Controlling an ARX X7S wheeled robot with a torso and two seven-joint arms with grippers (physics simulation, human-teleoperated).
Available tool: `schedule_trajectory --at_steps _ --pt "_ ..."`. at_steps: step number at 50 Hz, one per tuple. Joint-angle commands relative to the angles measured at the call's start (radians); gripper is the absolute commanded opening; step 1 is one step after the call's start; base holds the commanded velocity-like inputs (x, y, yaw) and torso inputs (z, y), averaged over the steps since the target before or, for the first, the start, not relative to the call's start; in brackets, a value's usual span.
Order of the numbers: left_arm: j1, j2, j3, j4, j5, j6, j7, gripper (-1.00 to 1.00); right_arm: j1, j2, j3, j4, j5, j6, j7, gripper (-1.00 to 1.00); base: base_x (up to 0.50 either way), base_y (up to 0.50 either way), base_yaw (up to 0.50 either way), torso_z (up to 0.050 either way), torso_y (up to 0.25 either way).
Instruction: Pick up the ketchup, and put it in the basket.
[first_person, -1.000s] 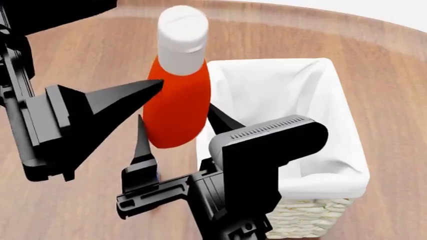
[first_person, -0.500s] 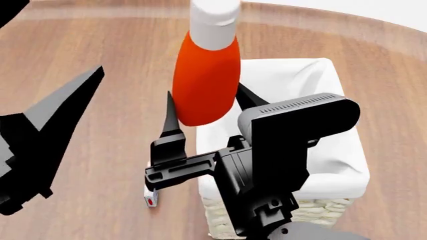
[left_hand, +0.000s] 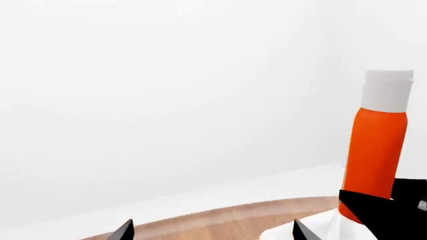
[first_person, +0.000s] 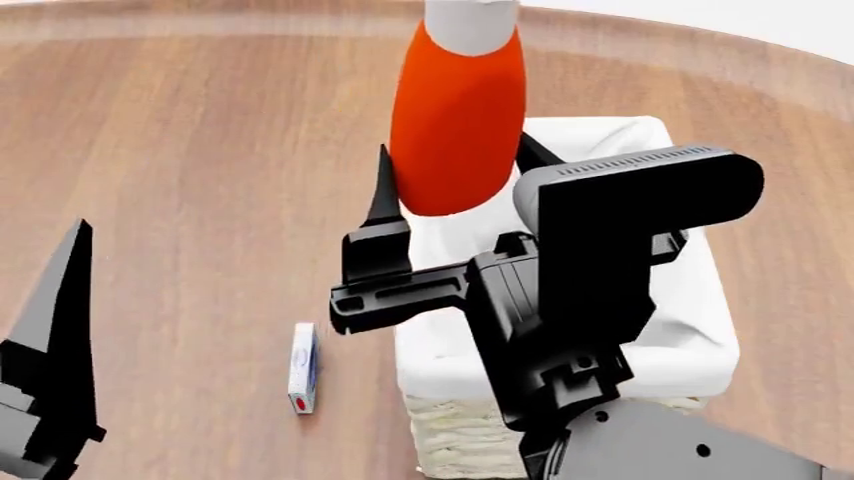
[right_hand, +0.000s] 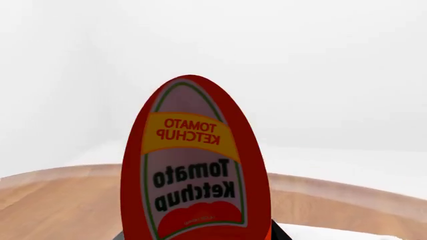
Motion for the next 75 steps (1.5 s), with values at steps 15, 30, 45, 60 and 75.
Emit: schedule_trajectory --at_steps 15,30,45,60,75 --pt "0.437 0.044 -0.037 -0.047 0.312 0.310 -0.018 1.00 0.138 0.004 0.014 0.023 0.172 0.220 0.093 -1.00 0.00 0.00 0.00 0.000 0.001" --pt "0.447 0.044 -0.045 -0.060 0.282 0.324 -0.015 1.00 0.241 -0.003 0.027 0.067 0.402 0.382 0.147 -1.00 0.00 0.00 0.00 0.001 0.000" --pt "0.456 0.041 -0.055 -0.073 0.269 0.341 -0.012 1.00 0.384 -0.066 0.014 0.156 0.650 0.636 0.195 -1.00 0.00 0.00 0.00 0.000 0.001" --pt "0.434 0.047 -0.015 -0.086 0.250 0.325 0.021 1.00 0.423 -0.089 0.031 0.260 0.854 0.768 0.145 -1.00 0.00 0.00 0.00 0.000 0.001" --pt "0.417 0.043 0.021 -0.098 0.222 0.292 0.048 1.00 0.480 -0.143 0.059 0.347 0.915 0.853 0.082 -1.00 0.00 0.00 0.00 0.000 0.001"
